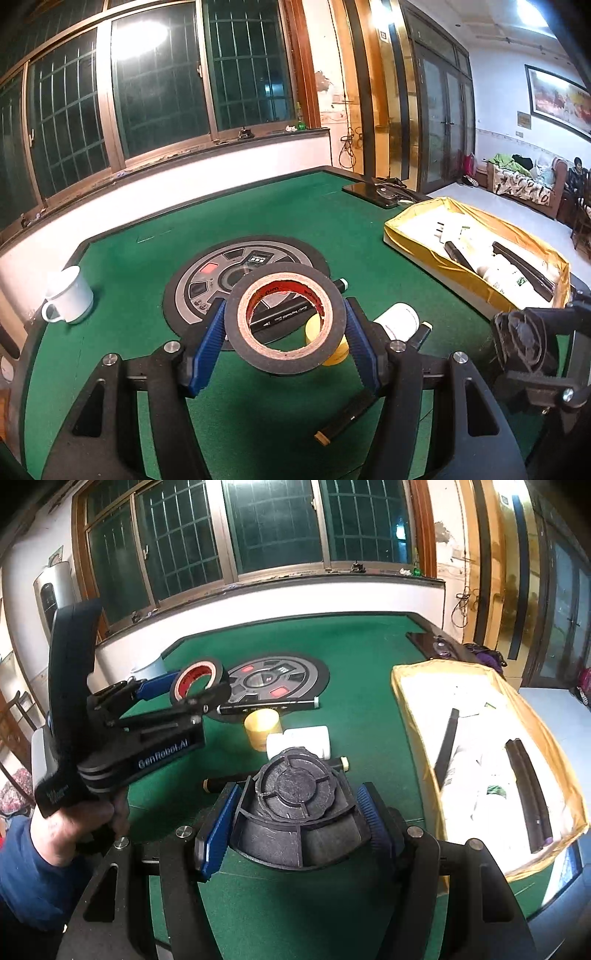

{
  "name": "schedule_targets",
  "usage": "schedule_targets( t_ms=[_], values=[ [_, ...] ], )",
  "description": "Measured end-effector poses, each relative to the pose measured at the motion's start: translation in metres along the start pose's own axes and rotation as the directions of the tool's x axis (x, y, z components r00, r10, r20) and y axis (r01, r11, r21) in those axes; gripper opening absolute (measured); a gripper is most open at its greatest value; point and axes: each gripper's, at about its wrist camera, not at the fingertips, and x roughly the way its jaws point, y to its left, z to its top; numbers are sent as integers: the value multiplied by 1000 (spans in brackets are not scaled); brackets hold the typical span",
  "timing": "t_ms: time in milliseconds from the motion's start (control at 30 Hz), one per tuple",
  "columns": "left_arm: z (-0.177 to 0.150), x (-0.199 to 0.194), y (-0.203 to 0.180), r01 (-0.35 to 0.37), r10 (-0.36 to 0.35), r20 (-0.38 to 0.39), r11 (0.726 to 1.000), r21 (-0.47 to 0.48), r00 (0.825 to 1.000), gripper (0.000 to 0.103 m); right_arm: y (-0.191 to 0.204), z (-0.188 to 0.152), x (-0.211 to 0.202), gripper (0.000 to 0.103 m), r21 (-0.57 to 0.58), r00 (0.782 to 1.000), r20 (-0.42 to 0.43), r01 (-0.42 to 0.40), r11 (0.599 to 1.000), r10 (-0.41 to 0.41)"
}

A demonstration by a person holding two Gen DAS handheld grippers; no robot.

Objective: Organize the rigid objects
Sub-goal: 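Lift and carry the tape roll and black holder toward the tray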

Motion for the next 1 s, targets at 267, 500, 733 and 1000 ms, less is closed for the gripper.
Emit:
schedule_targets(
  t_ms=[267, 500, 733, 1000],
  values=[
    [1, -7, -9, -14, 14, 8, 1000, 23, 1000, 61, -9, 0, -9, 60, 23, 1000, 12, 10, 1000, -10],
    [2, -10, -20, -5, 5, 3, 999, 42, 1000, 61, -18, 1, -13, 60, 33, 1000, 21, 16, 999, -17],
    [7, -13, -33, 30, -29, -10, 998, 54, 1000, 61, -33, 1, -16, 60, 67, 1000, 22, 10, 998, -12],
    [29, -11, -69, 164, -162, -51, 985, 52, 986, 61, -73, 11, -36, 60, 129, 997, 65, 27, 991, -36]
  ],
)
